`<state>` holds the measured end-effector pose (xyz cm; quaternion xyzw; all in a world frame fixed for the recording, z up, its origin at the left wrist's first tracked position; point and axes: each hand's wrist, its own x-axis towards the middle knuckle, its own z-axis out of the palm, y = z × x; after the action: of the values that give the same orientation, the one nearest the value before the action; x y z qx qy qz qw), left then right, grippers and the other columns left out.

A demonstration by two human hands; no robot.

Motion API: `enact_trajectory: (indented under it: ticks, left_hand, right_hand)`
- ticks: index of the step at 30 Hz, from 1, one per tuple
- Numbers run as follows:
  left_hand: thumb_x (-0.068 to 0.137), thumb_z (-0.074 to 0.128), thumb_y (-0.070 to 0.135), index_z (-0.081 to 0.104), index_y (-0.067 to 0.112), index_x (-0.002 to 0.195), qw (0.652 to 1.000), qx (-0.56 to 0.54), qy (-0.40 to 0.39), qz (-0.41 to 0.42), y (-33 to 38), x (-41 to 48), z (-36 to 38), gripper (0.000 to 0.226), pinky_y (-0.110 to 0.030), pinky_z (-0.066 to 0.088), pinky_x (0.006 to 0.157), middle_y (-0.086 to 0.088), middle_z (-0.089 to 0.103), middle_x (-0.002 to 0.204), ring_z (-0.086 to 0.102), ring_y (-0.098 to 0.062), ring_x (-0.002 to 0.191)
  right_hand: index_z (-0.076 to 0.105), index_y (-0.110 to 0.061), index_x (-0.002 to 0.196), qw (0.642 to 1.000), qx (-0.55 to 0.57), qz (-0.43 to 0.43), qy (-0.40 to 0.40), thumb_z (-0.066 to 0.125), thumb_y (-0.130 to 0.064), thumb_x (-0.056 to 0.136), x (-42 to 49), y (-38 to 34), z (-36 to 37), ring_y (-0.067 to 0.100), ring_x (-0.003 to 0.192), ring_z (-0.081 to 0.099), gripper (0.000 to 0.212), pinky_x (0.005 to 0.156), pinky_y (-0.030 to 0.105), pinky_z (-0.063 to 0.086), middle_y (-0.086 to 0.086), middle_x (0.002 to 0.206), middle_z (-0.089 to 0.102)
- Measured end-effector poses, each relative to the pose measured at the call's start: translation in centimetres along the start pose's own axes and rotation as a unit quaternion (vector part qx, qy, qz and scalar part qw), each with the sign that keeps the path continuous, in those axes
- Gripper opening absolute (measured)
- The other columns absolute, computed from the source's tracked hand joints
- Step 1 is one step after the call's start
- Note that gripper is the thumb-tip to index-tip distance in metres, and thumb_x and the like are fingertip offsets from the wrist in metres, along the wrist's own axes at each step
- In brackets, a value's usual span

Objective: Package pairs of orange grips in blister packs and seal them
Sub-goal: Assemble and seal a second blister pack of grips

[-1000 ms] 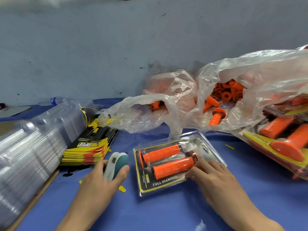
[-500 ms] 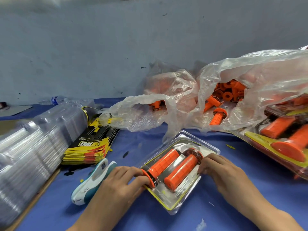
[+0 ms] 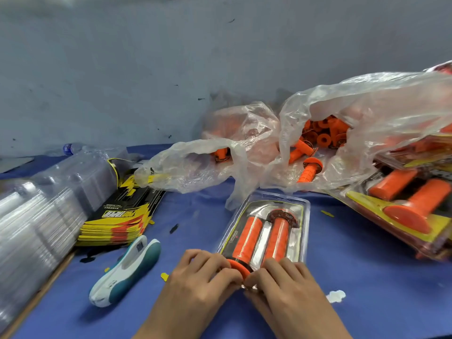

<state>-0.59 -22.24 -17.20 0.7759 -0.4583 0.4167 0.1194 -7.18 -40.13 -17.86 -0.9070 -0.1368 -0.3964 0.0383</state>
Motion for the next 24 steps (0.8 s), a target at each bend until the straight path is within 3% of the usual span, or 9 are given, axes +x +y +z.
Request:
enact_trajectory:
  ticks: [5,8,10,13,18,24]
  left_hand:
    - [0.093,0.058,0.05,0.071,0.025,0.071,1.0,-0.022,0.001,-0.022,-0.8,0.5,-0.1,0.036,-0.024,0.044,0.072,0.007,0.059,0.072,0.046,-0.01,0.074]
    - [0.094,0.051,0.053,0.069,0.023,0.069,1.0,-0.013,-0.002,-0.021,-0.3,0.6,0.2,0.043,-0.022,0.04,0.073,0.007,0.057,0.072,0.044,-0.009,0.075]
    - [0.096,0.048,0.051,0.065,0.022,0.072,1.0,-0.001,-0.006,-0.016,0.0,0.5,0.4,0.041,-0.023,0.04,0.075,0.006,0.055,0.073,0.043,-0.009,0.076]
    - [0.098,0.049,0.048,0.064,0.023,0.077,1.0,-0.004,0.003,-0.017,0.2,0.4,0.6,0.036,-0.025,0.041,0.075,0.006,0.056,0.078,0.045,-0.011,0.077]
    - [0.089,0.067,0.032,0.071,0.024,0.077,1.0,-0.001,-0.012,0.0,-0.1,0.5,0.7,0.014,-0.027,0.048,0.07,0.006,0.059,0.077,0.051,-0.014,0.073]
    - [0.089,0.068,0.022,0.068,0.019,0.07,0.999,0.025,0.021,0.014,0.8,0.5,-0.2,0.019,-0.031,0.05,0.067,0.003,0.056,0.07,0.053,-0.02,0.064]
  right_hand:
    - [0.067,-0.03,0.064,0.999,0.0,-0.038,0.038,0.05,-0.043,0.081,0.0,1.1,0.5,0.011,0.056,0.056,0.028,0.065,0.025,0.034,-0.011,0.064,0.057]
    - [0.066,-0.032,0.066,0.996,-0.01,-0.067,0.05,0.041,-0.043,0.097,0.1,1.9,0.7,0.009,0.057,0.055,0.042,0.063,0.02,0.039,-0.013,0.066,0.057]
    - [0.066,-0.032,0.068,0.995,-0.015,-0.084,0.055,0.038,-0.042,0.1,0.2,2.3,0.7,0.009,0.06,0.055,0.044,0.063,0.022,0.044,-0.012,0.068,0.057]
    - [0.065,-0.029,0.071,0.995,-0.006,-0.084,0.061,0.046,-0.039,0.098,0.3,2.9,0.8,0.011,0.063,0.055,0.034,0.069,0.024,0.039,-0.011,0.071,0.055]
    - [0.067,-0.03,0.081,0.996,0.067,-0.062,0.018,0.045,-0.041,0.097,-0.2,4.7,0.6,0.009,0.07,0.056,0.029,0.074,0.022,0.039,-0.014,0.078,0.057]
    - [0.054,-0.034,0.094,0.992,0.069,-0.107,-0.019,0.045,-0.035,0.102,-0.1,5.6,0.9,0.009,0.081,0.05,0.012,0.088,0.024,0.038,-0.016,0.092,0.05]
